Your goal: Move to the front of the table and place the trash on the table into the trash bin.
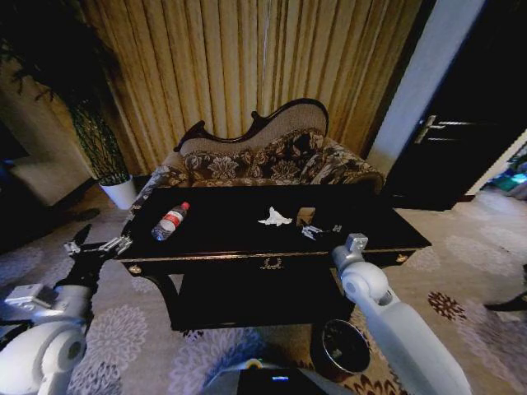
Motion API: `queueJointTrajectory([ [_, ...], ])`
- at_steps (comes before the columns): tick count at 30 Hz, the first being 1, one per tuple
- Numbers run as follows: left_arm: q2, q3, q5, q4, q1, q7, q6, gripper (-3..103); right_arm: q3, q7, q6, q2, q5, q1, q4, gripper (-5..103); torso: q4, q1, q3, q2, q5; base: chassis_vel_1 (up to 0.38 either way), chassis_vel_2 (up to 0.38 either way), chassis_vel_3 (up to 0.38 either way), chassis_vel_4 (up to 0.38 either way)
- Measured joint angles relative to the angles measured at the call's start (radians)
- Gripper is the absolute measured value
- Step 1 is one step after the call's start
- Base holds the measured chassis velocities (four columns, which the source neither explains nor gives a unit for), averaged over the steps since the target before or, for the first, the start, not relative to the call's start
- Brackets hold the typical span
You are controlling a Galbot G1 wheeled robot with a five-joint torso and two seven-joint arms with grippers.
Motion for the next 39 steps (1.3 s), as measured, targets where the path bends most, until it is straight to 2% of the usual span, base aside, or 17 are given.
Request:
queueJointTrajectory([
  [9,-0.005,0.01,0.007,0.002,-0.001,0.0,0.0,100,0.006,0.016,-0.01,-0.053,0.047,0.032,0.013,100,-0.0002,0.0,0.0,0.0,0.0001,0.0,0.0,0.0,0.0],
  [16,-0.007,0.008,0.009,0.003,-0.002,0.0,-0.002,100,-0.052,0.081,-0.046,-0.089,0.112,0.163,-0.046,100,0.0002,0.0,0.0,0.0,0.0001,0.0,0.0,0.0,0.0],
  [20,-0.009,0.002,0.007,0.006,-0.001,0.0,-0.004,100,-0.075,0.11,-0.104,-0.104,0.138,0.197,-0.056,100,0.0,0.0,0.0,0.0,0.0,0.0,0.0,0.0,0.0],
  [22,-0.011,0.002,0.006,0.009,-0.001,0.001,-0.005,100,-0.082,0.139,-0.157,-0.109,0.164,0.203,-0.044,100,-0.0001,0.0,0.0,0.0,0.0001,0.0,0.0,0.0,0.0],
  [28,-0.013,0.016,0.012,0.013,-0.006,0.001,-0.005,100,-0.084,0.168,-0.224,-0.114,0.184,0.205,-0.023,100,-0.0001,0.0,0.0,0.0,0.0001,0.0,0.0,0.0,0.0],
  [39,-0.012,0.018,0.014,0.019,-0.01,0.001,-0.005,100,-0.116,0.213,-0.268,-0.164,0.24,0.249,-0.038,100,-0.0001,0.0,0.0,0.0,0.0002,0.0,0.0,0.0,0.0],
])
